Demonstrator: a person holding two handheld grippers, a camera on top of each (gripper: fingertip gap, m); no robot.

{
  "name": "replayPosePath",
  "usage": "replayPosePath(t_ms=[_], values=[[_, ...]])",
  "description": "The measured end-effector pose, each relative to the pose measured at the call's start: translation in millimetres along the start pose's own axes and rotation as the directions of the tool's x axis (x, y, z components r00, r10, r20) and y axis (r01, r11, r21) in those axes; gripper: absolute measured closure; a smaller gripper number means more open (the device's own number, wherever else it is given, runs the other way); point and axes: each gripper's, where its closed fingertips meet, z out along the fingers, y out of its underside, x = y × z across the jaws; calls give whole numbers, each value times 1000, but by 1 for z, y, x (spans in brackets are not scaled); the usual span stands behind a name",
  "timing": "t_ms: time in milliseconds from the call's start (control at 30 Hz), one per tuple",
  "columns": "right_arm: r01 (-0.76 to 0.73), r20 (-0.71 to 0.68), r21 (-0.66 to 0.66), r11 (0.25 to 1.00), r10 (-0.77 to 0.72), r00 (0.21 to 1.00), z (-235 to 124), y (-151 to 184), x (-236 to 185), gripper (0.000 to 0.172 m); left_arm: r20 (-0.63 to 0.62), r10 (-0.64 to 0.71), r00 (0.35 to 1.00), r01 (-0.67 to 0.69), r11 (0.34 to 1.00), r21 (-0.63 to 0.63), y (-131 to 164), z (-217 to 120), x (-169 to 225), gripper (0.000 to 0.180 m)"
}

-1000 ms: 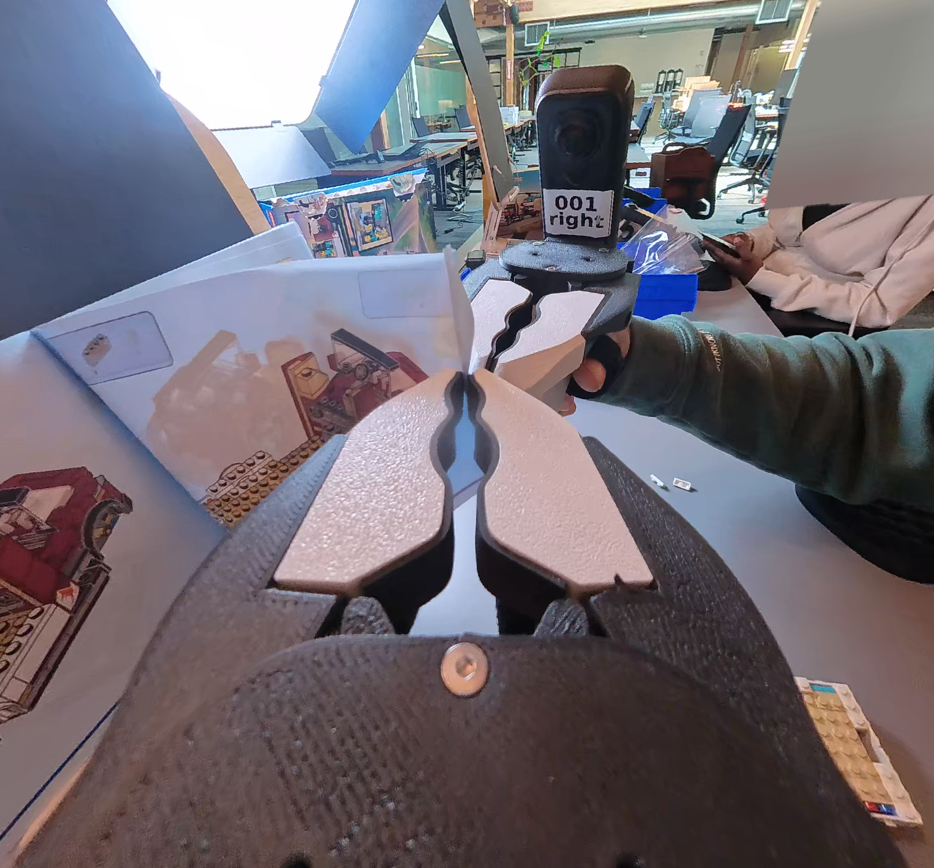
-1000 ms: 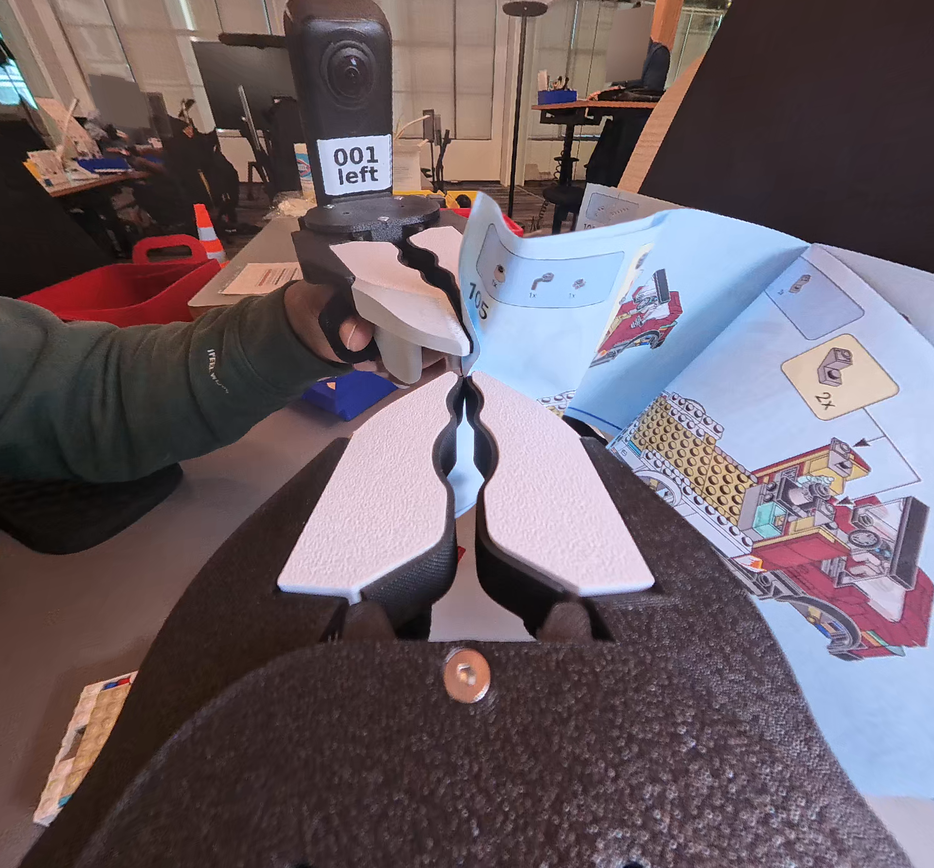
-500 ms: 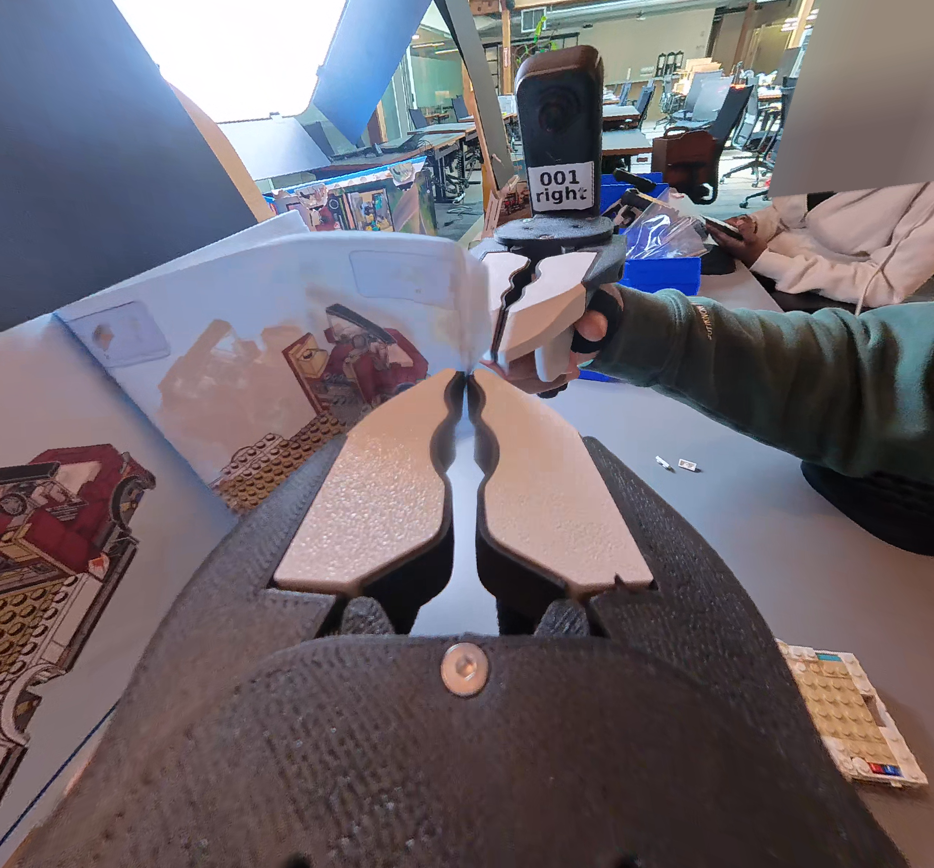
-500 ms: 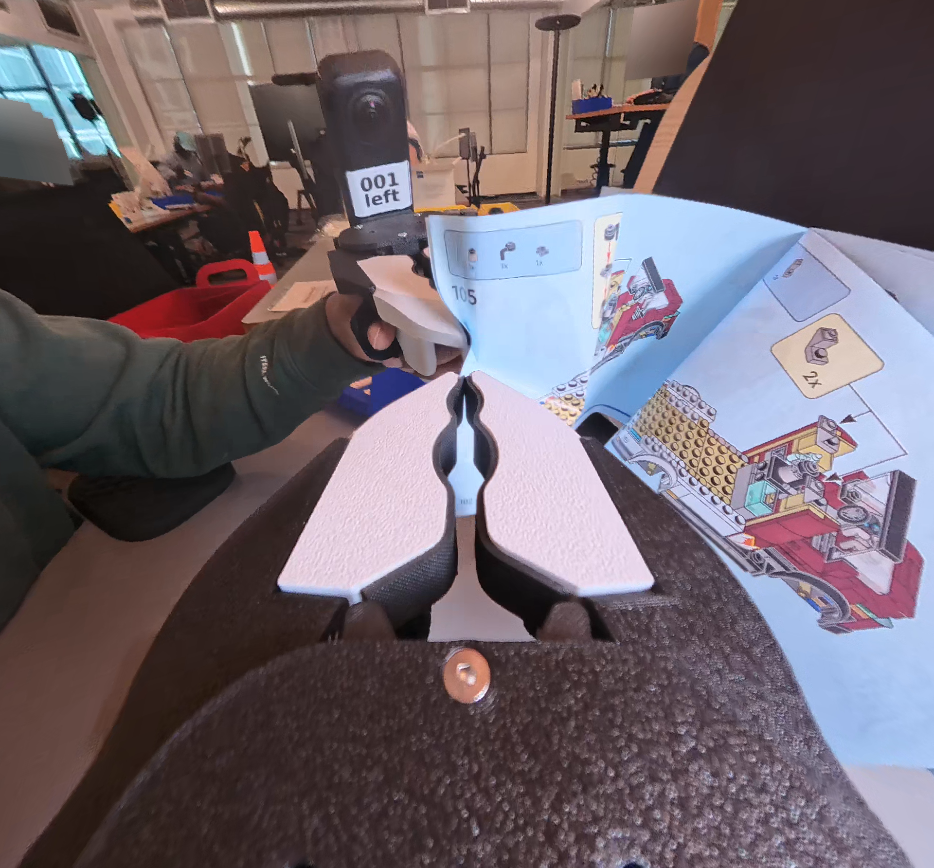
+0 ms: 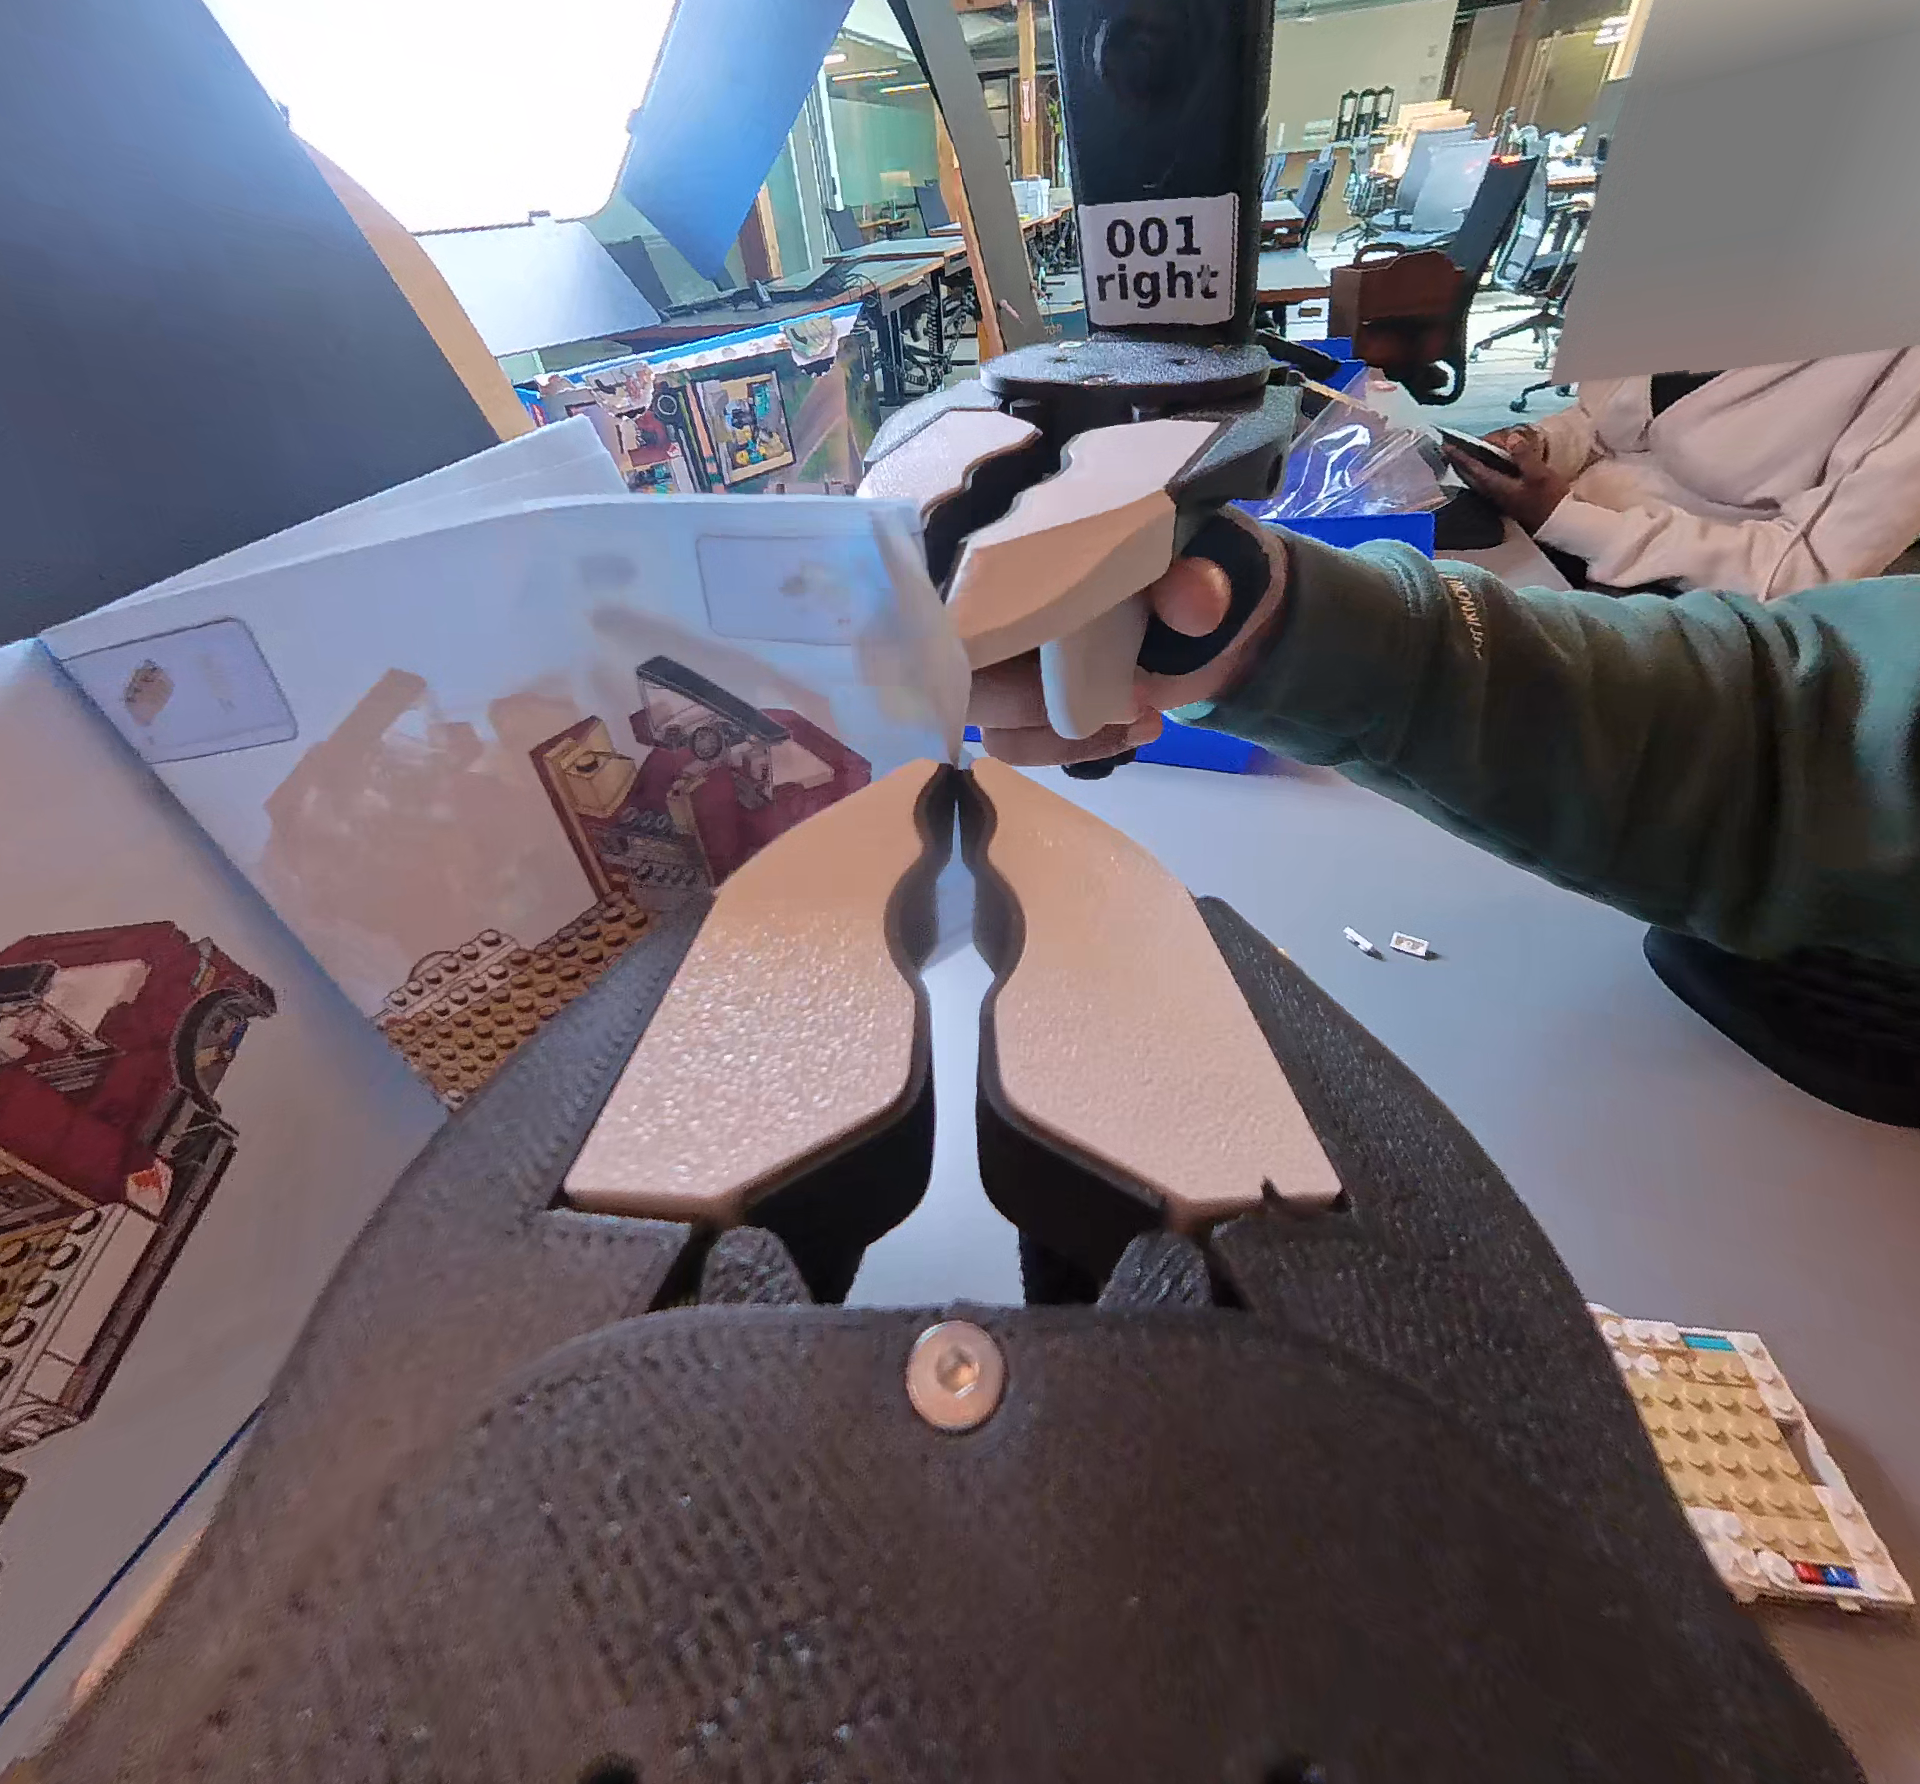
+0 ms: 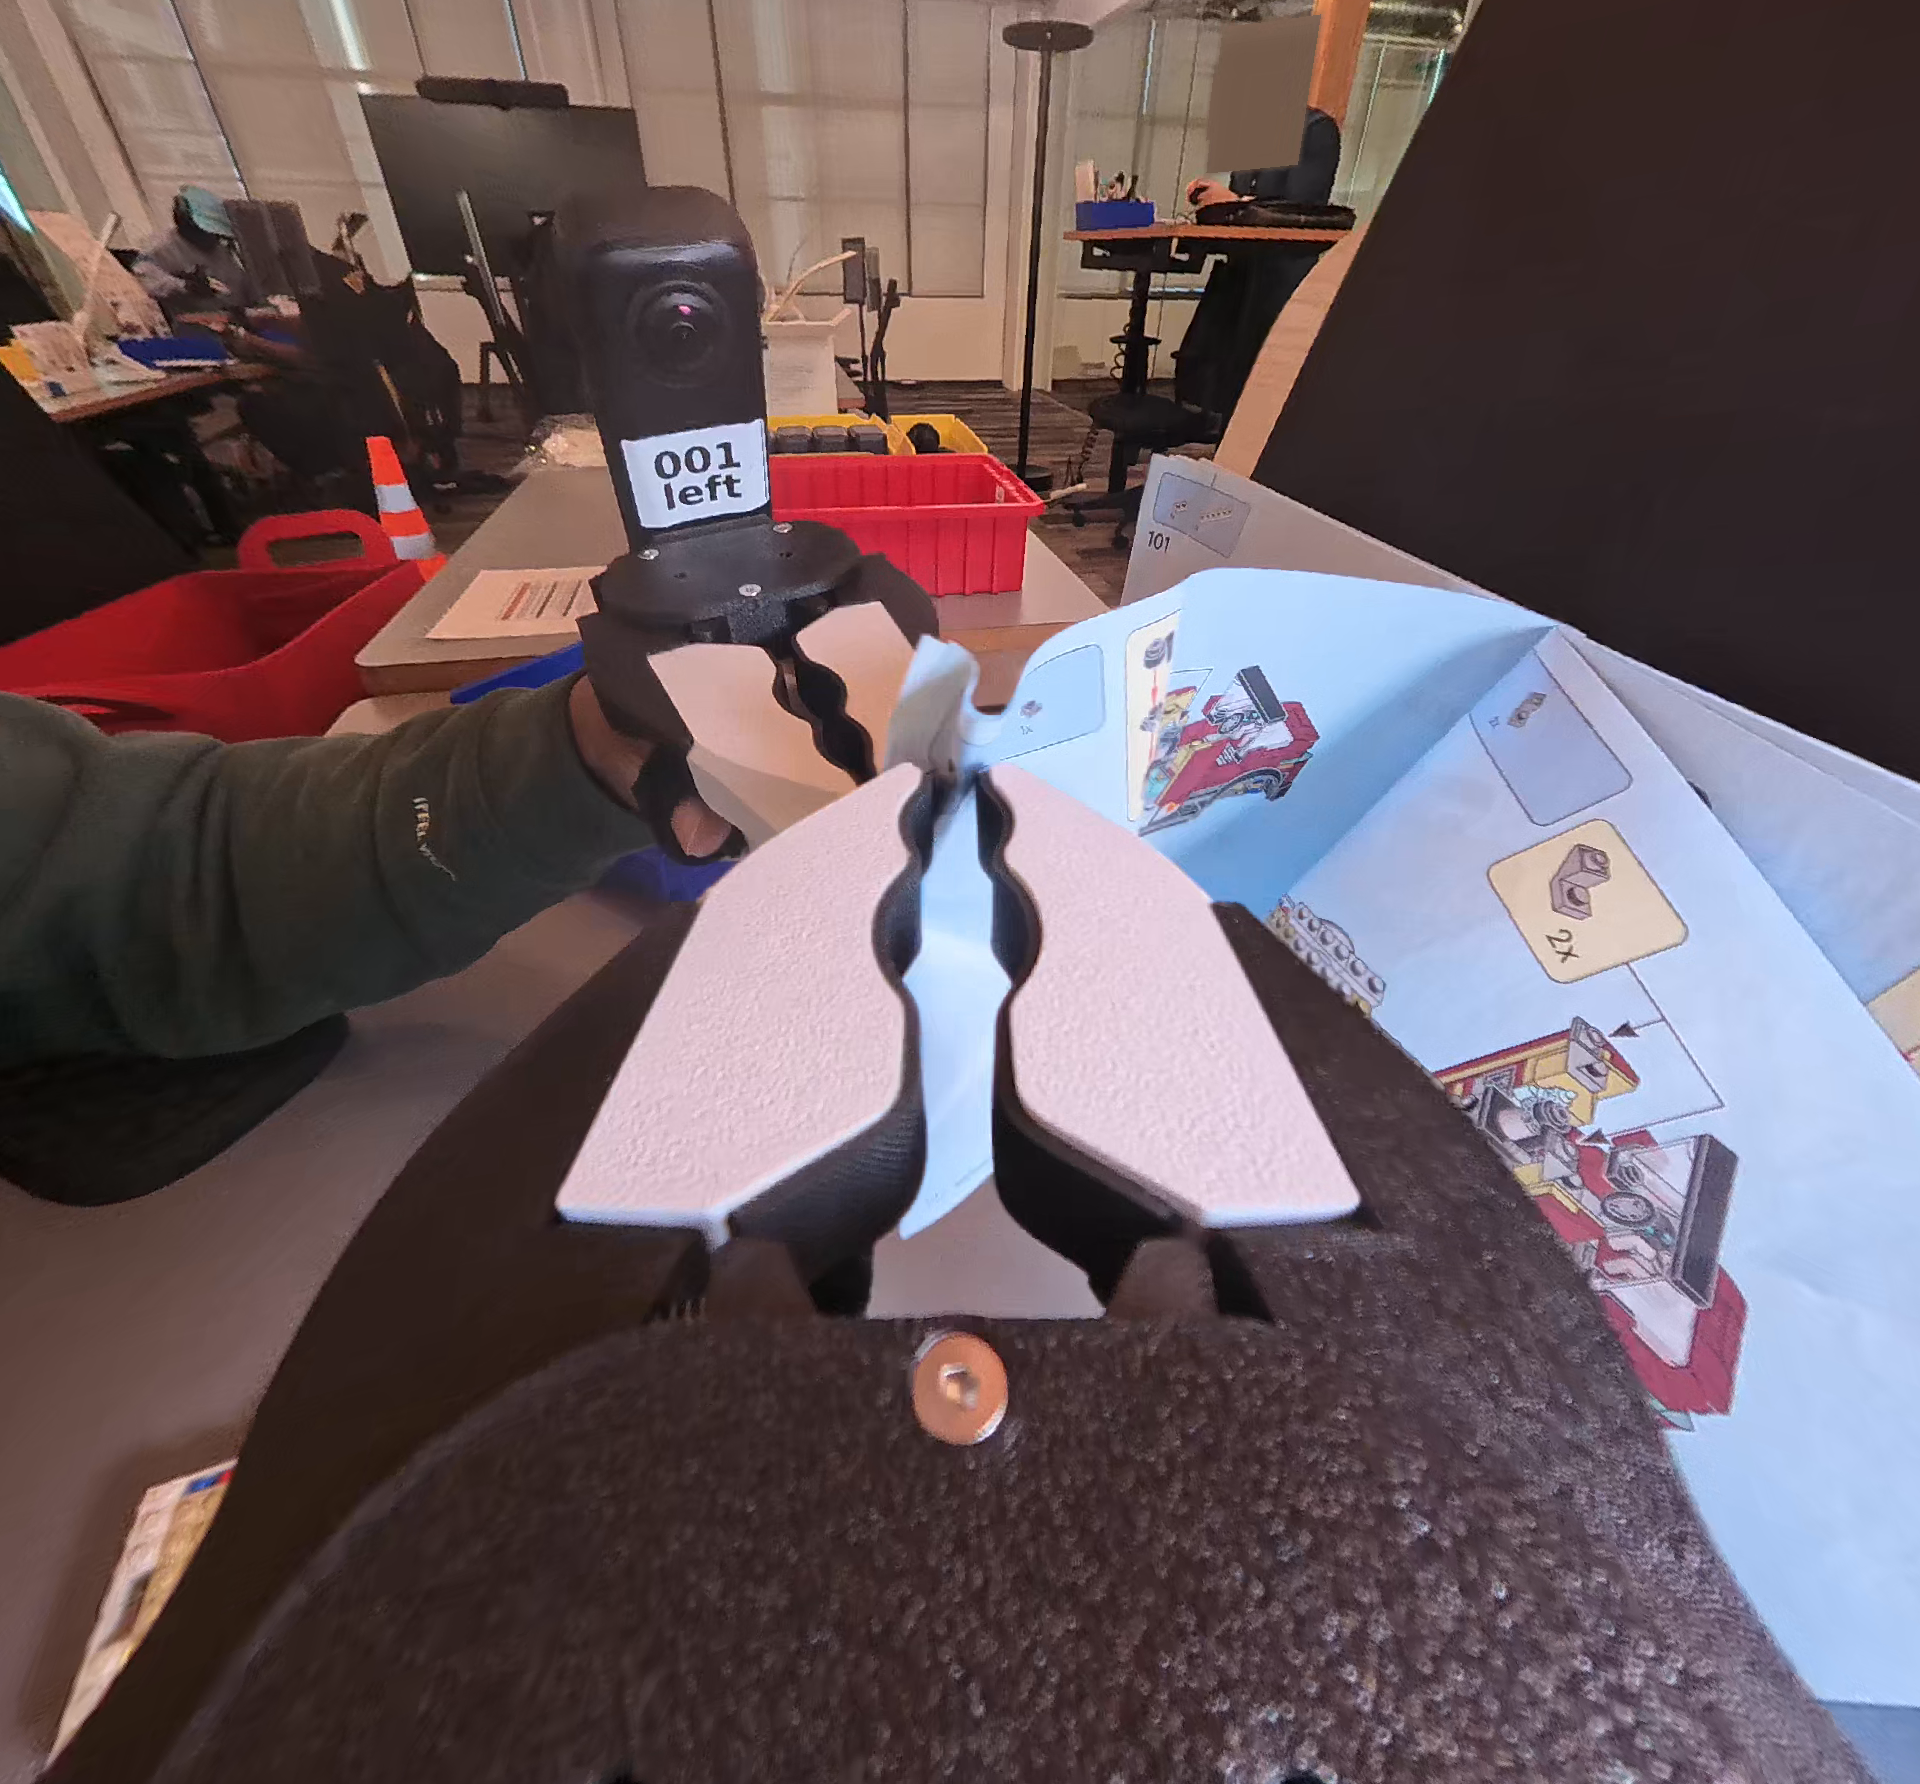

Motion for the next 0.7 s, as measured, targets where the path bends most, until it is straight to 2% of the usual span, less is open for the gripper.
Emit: replayPosePath(t_ms=[367,533,633,700], values=[[-41,45,-19,999,42,998,-4,5,4,168,0,-38,999,38,998,47,-3,-11,-4,180],[-44,35,-29,999,45,998,-10,4,10,171,-16,-109,994,110,982,155,-18,-25,-11,180],[-7,-28,-86,996,4,1000,-20,6,26,171,24,-105,994,99,978,183,-25,-41,-19,180],[7,-109,-167,986,-25,994,-36,10,48,170,84,-105,991,86,974,209,-32,-63,-30,180]])
